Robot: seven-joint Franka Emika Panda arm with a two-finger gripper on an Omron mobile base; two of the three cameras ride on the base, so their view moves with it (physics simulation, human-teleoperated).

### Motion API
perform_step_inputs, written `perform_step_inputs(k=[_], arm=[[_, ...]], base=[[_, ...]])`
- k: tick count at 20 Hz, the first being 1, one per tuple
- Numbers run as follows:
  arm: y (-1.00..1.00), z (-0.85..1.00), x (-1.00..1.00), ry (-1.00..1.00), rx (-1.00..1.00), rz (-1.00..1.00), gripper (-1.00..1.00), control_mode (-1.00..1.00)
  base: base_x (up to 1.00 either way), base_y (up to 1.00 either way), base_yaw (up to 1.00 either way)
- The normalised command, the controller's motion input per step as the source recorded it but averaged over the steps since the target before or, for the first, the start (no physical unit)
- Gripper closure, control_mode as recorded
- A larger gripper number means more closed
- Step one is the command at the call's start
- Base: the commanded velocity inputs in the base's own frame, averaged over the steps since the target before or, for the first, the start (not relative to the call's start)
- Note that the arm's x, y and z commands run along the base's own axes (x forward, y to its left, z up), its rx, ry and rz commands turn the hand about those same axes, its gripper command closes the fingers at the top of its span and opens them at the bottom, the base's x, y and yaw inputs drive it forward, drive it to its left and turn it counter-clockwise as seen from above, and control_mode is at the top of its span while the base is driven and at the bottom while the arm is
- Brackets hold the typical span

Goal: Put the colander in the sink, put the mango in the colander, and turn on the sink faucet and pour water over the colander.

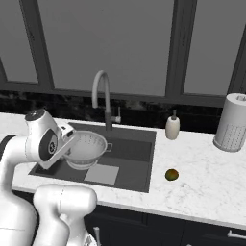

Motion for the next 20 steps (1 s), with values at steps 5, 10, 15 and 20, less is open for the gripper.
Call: perform_step_inputs(k=[5,10,15,20], arm=[[0.17,-0.61,0.54,0.0,-0.07,0.0,1.0,-1.0],[0.08,-0.55,0.5,0.04,-0.1,0.0,1.0,-1.0],[0.01,-0.27,0.55,0.16,-0.03,-0.01,1.0,-1.0],[0.06,-0.31,0.24,0.29,0.0,-0.04,1.0,-1.0]], base=[[0.0,0.0,0.0],[0.0,0.0,0.0],[0.0,0.0,0.0],[0.0,0.0,0.0]])
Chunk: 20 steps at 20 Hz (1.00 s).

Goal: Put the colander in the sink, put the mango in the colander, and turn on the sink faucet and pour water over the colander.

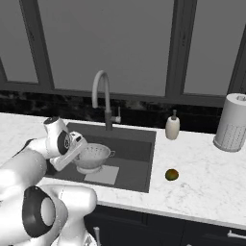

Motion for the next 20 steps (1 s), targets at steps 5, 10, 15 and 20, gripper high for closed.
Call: perform_step_inputs(k=[5,10,15,20], arm=[[0.32,-0.35,0.35,0.13,0.0,-0.17,1.0,-1.0],[0.17,-0.4,0.46,0.01,0.0,-0.15,1.0,-1.0],[-0.02,-0.57,0.42,-0.03,0.0,-0.07,1.0,-1.0],[0.0,-0.6,0.27,-0.08,-0.01,-0.02,1.0,-1.0]], base=[[0.0,0.0,0.0],[0.0,0.0,0.0],[0.0,0.0,0.0],[0.0,0.0,0.0]])
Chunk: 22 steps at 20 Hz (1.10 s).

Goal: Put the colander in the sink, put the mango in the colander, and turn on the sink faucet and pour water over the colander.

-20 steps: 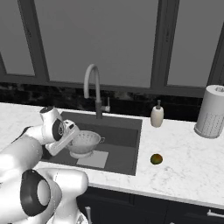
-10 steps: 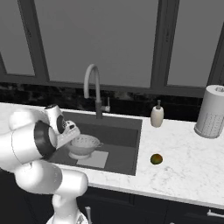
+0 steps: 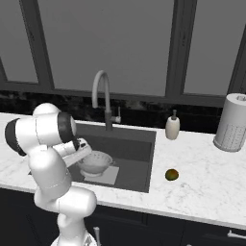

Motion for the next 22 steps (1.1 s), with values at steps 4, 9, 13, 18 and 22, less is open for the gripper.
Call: perform_step_inputs(k=[4,9,13,18,22], arm=[[0.0,-0.54,0.43,-0.05,0.0,-0.01,1.0,-1.0],[-0.02,-0.51,0.27,-0.03,0.0,0.0,1.0,-1.0],[0.0,-0.43,0.18,0.0,0.0,-0.02,1.0,-1.0],[-0.18,-0.11,-0.05,0.0,0.0,0.0,1.0,-1.0],[-0.32,0.0,-0.11,0.0,0.0,-0.01,1.0,-1.0]], base=[[0.0,0.0,0.0],[0.0,0.0,0.0],[0.0,0.0,0.0],[0.0,0.0,0.0],[0.0,0.0,0.0]])
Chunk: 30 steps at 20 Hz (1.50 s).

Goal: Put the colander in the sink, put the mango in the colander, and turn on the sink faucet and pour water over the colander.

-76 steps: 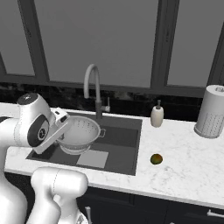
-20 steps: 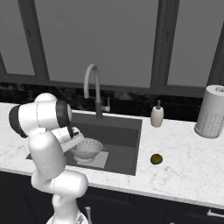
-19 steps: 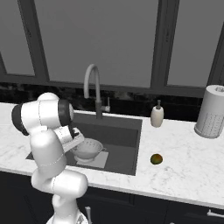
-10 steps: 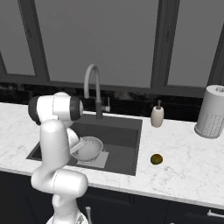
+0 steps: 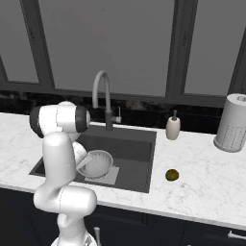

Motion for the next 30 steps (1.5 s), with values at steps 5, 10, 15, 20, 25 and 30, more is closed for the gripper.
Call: perform_step_inputs(k=[5,10,15,20,25,30], arm=[[-0.34,0.08,-0.11,0.04,0.0,-0.01,1.0,-1.0],[-0.3,0.01,-0.04,0.03,0.0,-0.01,1.0,-1.0],[-0.21,0.0,0.02,0.0,0.0,-0.01,1.0,-1.0],[-0.01,0.0,0.0,0.01,0.0,0.0,1.0,-1.0],[0.0,0.0,0.0,0.0,0.0,0.0,1.0,-1.0],[0.03,0.0,0.0,0.0,0.0,0.0,-1.0,-1.0]], base=[[0.0,0.0,0.0],[0.0,0.0,0.0],[0.0,0.0,0.0],[0.0,0.0,0.0],[0.0,0.0,0.0],[0.0,0.0,0.0]])
